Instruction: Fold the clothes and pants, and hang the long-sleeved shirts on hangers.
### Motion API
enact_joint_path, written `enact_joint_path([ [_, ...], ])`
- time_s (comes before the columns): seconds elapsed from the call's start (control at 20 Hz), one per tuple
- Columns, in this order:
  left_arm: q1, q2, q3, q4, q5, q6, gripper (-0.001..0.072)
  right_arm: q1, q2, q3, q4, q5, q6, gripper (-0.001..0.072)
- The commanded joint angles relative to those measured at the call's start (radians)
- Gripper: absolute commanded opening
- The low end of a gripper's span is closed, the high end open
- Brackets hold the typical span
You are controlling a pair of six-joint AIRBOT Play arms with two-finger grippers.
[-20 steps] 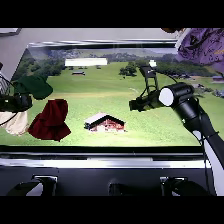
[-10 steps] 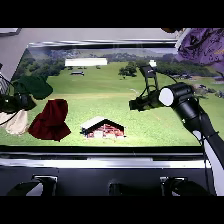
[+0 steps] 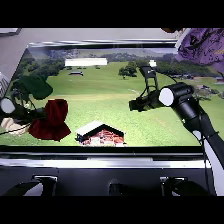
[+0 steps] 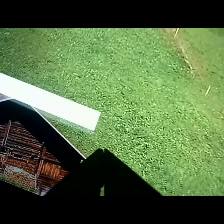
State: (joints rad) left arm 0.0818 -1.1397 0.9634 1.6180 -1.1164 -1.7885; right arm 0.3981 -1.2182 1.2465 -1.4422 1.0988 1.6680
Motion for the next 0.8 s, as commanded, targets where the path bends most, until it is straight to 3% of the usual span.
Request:
enact_joint_path([
  [0.0,-0.002,-0.096,-0.077,0.005,0.183,-0.056,0.072,0.001,0.0,0.001,0.003,0.002,0.004,0.0032],
  [0.1,-0.002,-0.152,-0.076,-0.038,0.203,-0.056,0.072,0.001,0.0,0.001,0.003,0.001,0.004,0.0032],
  [0.15,-0.002,-0.169,-0.076,-0.063,0.2,-0.056,0.056,0.001,0.0,0.001,0.002,0.002,0.004,0.0032],
  [0.2,-0.002,-0.169,-0.076,-0.099,0.19,-0.055,0.0124,0.001,0.0,0.001,0.002,0.002,0.004,0.0032],
  [0.25,-0.003,-0.163,-0.07,-0.15,0.181,-0.039,0.0014,0.001,0.0,0.001,0.002,0.002,0.004,0.0032],
  [0.35,-0.02,-0.144,-0.037,-0.271,0.156,0.024,0.0015,0.001,0.001,0.001,0.0,0.016,0.004,0.0053],
  [0.45,-0.079,-0.119,0.012,-0.387,0.154,0.053,0.0014,0.001,0.001,0.008,-0.028,0.055,0.006,0.019],
  [0.6,-0.253,-0.116,0.113,-0.532,0.192,0.053,0.0014,0.001,0.001,0.056,-0.131,0.181,0.034,0.0192],
  [0.75,-0.481,-0.128,0.186,-0.65,0.352,0.042,0.0013,0.001,0.023,0.088,-0.295,0.342,0.034,0.0192],
])
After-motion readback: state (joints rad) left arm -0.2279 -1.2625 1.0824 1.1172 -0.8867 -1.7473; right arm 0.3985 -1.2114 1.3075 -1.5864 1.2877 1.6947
